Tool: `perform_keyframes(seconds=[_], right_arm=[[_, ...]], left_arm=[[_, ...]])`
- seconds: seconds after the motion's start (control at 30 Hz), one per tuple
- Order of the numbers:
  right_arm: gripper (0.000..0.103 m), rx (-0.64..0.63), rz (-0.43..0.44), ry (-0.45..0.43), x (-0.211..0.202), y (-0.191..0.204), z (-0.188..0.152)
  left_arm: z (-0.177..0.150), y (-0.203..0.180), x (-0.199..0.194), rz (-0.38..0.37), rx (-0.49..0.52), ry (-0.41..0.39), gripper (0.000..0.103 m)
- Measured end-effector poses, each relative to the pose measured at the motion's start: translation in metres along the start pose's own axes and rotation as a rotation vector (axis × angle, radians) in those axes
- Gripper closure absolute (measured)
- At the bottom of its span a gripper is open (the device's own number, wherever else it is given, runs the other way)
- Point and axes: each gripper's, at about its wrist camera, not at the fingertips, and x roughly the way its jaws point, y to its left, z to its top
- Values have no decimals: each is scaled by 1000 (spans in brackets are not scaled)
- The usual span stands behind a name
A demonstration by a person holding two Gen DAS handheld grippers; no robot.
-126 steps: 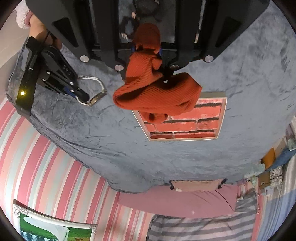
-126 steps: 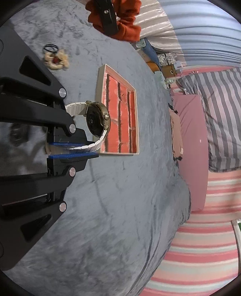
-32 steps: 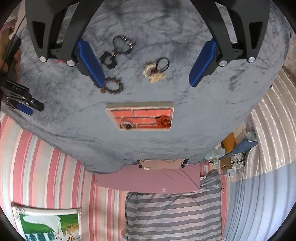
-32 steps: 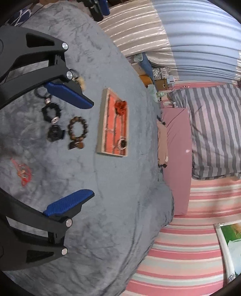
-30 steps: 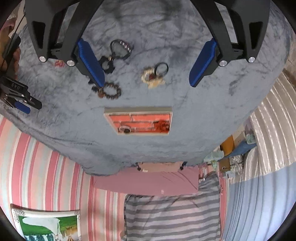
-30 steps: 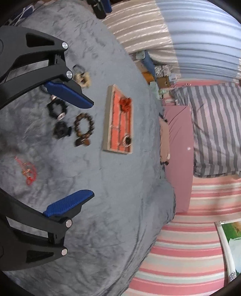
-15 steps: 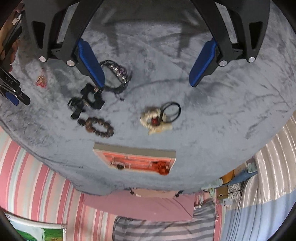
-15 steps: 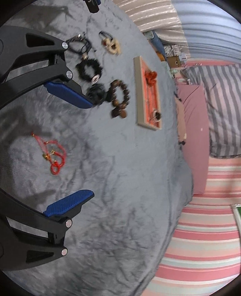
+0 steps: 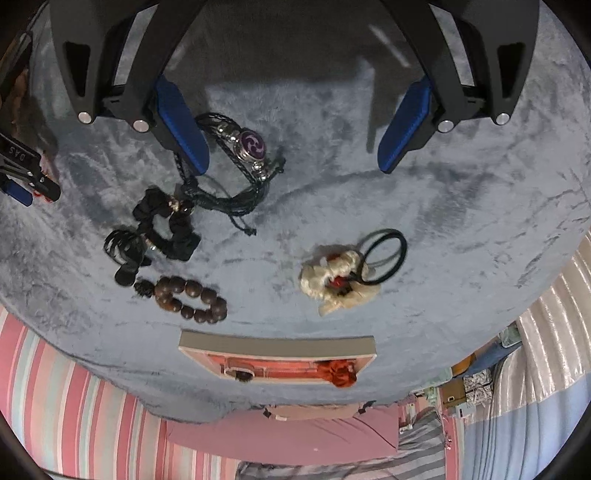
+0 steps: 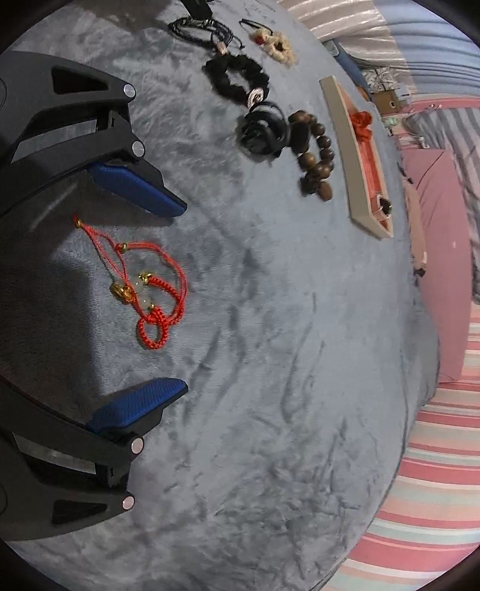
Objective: Organize jewelry
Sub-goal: 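Grasp the black braided bracelet with the left tool while the right grasps the red string bracelet, then carry both bracelets into the tray while both tools open to release them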
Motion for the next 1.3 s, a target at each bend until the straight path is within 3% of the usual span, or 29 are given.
perform_keyframes(seconds=[0.23,0.4,0.67,0.77,0.9,1.3], right_arm=[[31,8,18,46,9,-2,-1],[45,-10,29,51,9,1,-1],[73,-10,35,45,7,1,-2],[80,-4,37,43,6,-1,-2],[88,-1,38,36,5,-1,-3],[95,-6,10,-14,-6,1,-3]], left_arm=[[3,5,25,-21,-26,41,14],[4,9,27,-30,-34,28,27],[2,10,22,-37,-21,11,59],[0,10,20,-56,-10,9,75],[-2,17,17,-74,-27,7,86],[-11,47,1,-52,-58,-3,88]])
